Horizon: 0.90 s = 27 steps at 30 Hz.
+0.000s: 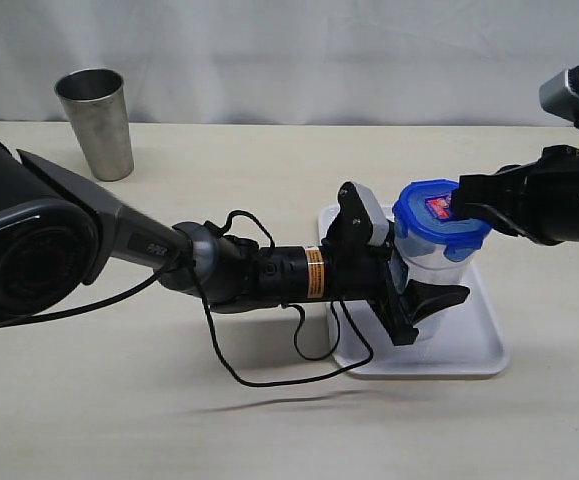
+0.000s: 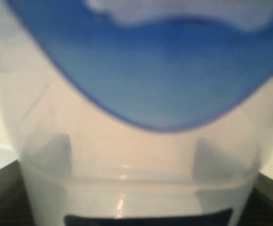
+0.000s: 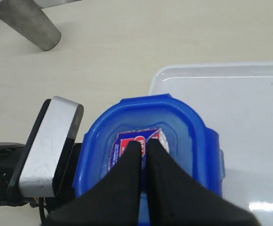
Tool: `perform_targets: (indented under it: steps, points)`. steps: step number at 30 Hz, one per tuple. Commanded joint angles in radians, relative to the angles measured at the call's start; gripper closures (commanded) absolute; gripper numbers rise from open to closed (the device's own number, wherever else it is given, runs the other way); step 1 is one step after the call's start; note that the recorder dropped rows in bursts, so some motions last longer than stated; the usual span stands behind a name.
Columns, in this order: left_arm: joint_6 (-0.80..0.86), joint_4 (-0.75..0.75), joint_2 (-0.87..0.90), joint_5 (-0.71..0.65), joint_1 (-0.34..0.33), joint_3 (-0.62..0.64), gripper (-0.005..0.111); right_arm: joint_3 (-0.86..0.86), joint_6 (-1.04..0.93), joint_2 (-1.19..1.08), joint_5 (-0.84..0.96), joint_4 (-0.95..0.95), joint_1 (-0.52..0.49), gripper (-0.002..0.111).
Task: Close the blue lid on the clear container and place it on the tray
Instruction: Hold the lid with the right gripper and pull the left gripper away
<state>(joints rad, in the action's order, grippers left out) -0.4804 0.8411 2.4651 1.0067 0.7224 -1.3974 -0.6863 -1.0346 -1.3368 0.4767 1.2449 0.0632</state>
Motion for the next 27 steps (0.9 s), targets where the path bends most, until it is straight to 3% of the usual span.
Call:
perform_targets:
  steps: [1,5,7,9,16,27]
  points:
    - [0.006,0.018,-0.002,-0.053,0.000,0.005,0.082,0.016,0.001,-0.022,0.035,-0.051,0.001,0.104]
    - [0.015,0.012,-0.002,-0.069,0.000,0.005,0.042,0.016,0.001,-0.022,0.049,-0.054,0.001,0.104]
    - [0.033,0.008,-0.002,-0.094,0.000,0.005,0.026,0.016,0.001,-0.022,0.049,-0.054,0.001,0.104]
    - [0.037,0.008,-0.002,-0.124,0.000,0.005,0.019,0.016,0.001,-0.022,0.049,-0.054,0.001,0.104]
    - [0.063,0.021,-0.008,-0.150,0.000,0.005,0.018,0.016,0.001,-0.022,0.049,-0.058,0.001,0.104]
    - [-0.035,0.203,-0.043,-0.164,-0.055,0.010,0.018,0.016,0.001,-0.022,0.050,-0.058,0.001,0.104]
